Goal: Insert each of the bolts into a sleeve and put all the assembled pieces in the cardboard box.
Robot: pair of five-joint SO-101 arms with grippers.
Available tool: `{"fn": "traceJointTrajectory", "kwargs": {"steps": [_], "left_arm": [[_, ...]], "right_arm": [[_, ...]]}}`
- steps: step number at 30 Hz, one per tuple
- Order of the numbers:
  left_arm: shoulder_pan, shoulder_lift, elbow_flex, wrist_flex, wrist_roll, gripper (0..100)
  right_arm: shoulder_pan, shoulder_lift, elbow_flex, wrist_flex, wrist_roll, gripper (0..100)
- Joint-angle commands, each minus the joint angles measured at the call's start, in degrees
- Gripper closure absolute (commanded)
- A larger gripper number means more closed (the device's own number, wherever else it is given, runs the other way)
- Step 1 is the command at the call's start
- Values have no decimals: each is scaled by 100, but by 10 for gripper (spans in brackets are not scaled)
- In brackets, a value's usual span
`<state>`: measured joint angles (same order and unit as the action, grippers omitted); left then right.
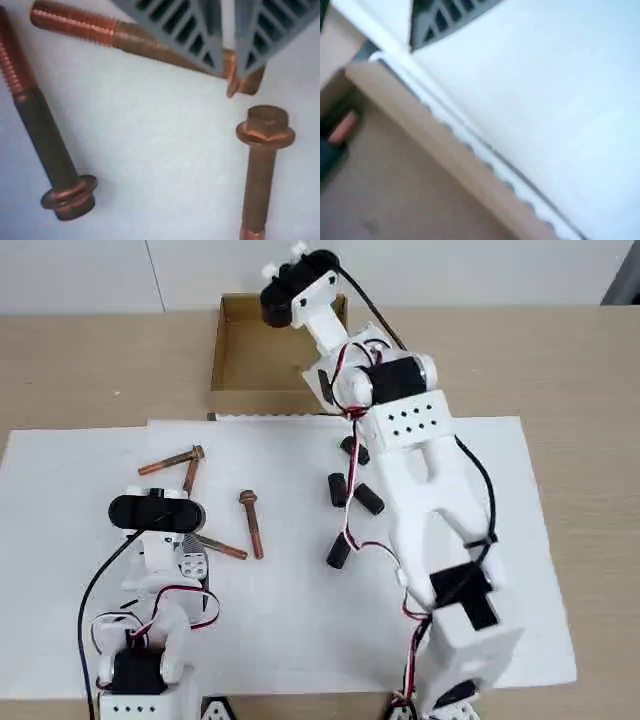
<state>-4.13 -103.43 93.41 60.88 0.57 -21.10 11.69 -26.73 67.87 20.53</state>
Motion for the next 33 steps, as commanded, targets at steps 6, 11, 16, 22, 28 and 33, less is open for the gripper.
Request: {"fn": "traceJointTrajectory", "kwargs": {"steps": [6,11,16,22,28,33], "left_arm": [[-35,-62,-22,9,9,995],[-35,-62,-22,9,9,995],[-44,-62,-22,9,9,995],[-44,-62,-22,9,9,995],[-44,-62,-22,9,9,995],[-35,-62,-22,9,9,995]], "right_arm": [[-31,-884,-281,1516,18,894],[-31,-1138,-281,2545,18,894],[-4,-1323,-246,3002,26,894],[-31,-1499,404,3020,26,891],[-22,-1745,1600,2958,44,890],[4,-1429,1837,2844,105,827]]}}
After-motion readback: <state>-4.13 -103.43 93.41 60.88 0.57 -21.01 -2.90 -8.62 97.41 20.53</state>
